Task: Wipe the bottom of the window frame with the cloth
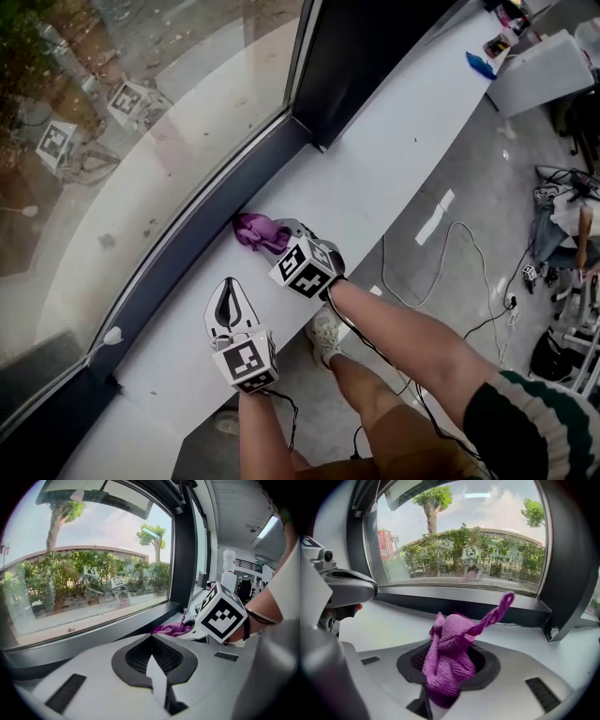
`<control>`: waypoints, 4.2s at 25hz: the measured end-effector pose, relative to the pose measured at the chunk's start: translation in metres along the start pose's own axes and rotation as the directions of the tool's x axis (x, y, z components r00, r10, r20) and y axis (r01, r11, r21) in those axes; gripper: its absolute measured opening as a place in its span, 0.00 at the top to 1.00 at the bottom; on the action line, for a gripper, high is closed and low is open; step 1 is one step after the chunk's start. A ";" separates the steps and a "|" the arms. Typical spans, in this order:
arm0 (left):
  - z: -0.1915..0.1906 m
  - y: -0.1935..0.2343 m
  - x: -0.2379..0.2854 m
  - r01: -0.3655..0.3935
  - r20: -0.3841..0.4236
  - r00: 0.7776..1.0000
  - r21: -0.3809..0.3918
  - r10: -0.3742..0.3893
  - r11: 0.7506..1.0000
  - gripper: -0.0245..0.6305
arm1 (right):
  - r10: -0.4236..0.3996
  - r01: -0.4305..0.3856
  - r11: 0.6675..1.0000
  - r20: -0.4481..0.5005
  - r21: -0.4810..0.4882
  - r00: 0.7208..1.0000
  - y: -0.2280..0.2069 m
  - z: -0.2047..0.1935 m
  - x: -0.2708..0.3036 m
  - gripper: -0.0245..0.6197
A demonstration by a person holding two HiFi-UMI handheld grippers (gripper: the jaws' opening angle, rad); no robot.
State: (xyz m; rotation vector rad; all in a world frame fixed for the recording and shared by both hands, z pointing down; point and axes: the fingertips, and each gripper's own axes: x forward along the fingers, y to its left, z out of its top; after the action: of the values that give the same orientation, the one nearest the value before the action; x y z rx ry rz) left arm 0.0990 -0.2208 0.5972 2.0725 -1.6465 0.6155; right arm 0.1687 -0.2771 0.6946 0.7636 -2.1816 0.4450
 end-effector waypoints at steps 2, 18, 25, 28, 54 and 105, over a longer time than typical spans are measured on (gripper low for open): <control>0.009 -0.006 0.008 0.013 -0.002 1.000 -0.004 -0.013 1.000 0.95 | -0.015 0.015 1.000 -0.002 0.003 1.000 -0.014 0.000 -0.006 0.76; -0.006 -0.052 0.010 0.020 -0.075 0.997 0.048 -0.016 0.999 0.95 | -0.124 0.123 0.992 -0.026 -0.021 0.992 -0.068 -0.014 -0.061 0.76; 0.008 -0.078 0.037 0.039 -0.067 0.997 0.060 -0.035 0.997 0.95 | -0.148 0.147 0.989 -0.039 -0.021 0.988 -0.110 -0.023 -0.069 0.76; 0.016 -0.089 0.057 0.048 -0.060 0.997 0.059 -0.045 0.997 0.95 | -0.145 0.145 0.989 -0.037 -0.015 0.989 -0.125 -0.027 -0.065 0.76; 0.031 -0.128 0.051 0.122 -0.050 0.991 0.028 -0.120 0.992 0.95 | -0.119 0.121 0.992 -0.064 0.034 0.991 -0.137 -0.052 -0.091 0.76; -0.026 -0.151 -0.039 0.155 0.035 0.987 0.019 -0.155 0.988 0.95 | -0.146 0.162 0.980 -0.136 0.116 0.980 -0.033 -0.179 -0.170 0.76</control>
State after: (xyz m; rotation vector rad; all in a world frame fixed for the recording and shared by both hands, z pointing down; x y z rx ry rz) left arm 0.2361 -0.1433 0.5883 2.2102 -1.4859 0.5443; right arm 0.3787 -0.1430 0.6828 0.9408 -1.9740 0.5406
